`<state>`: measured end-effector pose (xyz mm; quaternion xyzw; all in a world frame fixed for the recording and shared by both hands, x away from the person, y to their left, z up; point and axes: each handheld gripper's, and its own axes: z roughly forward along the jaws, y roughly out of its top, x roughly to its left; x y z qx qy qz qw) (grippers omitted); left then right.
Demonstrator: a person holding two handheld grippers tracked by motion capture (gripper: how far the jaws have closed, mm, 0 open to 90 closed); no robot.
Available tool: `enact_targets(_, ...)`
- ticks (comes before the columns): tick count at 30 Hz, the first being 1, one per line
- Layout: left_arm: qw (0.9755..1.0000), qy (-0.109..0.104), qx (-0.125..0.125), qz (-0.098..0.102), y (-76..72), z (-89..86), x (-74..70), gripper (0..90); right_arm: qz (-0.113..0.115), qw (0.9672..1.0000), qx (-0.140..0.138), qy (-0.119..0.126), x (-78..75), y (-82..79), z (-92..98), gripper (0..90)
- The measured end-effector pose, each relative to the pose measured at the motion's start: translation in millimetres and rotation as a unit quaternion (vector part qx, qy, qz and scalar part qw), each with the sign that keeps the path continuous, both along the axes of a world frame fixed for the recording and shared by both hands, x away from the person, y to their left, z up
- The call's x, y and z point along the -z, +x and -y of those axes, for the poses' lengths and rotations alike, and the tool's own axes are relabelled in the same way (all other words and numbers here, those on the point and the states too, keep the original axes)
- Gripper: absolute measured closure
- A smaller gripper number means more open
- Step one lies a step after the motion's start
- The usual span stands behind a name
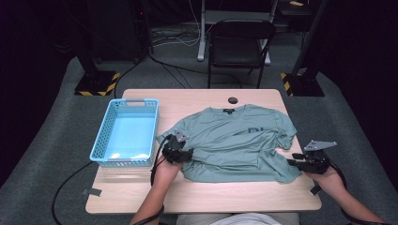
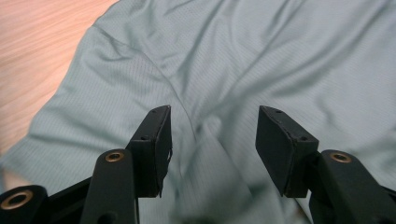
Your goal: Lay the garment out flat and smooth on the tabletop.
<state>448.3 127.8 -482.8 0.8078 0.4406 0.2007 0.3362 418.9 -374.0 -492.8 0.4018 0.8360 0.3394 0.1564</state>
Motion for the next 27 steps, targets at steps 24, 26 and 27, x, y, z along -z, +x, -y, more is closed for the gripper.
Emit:
enact_targets(24,0.9981,-0.003,-0.055,-0.029,80.0,7.4,30.7,43.1,-0.009,0.9998,-0.016,-0.003,17.5,-16.0,0.2,86.4)
enact_targets(26,0.9977,-0.003,-0.061,-0.03,87.6,4.2,30.4,43.1,-0.009,0.9999,-0.013,-0.003,17.4,-20.3,3.8,86.5)
enact_targets(27,0.9974,-0.001,-0.064,-0.032,91.4,2.7,29.8,43.1,-0.01,0.9999,-0.011,-0.005,17.2,-22.7,5.7,86.5)
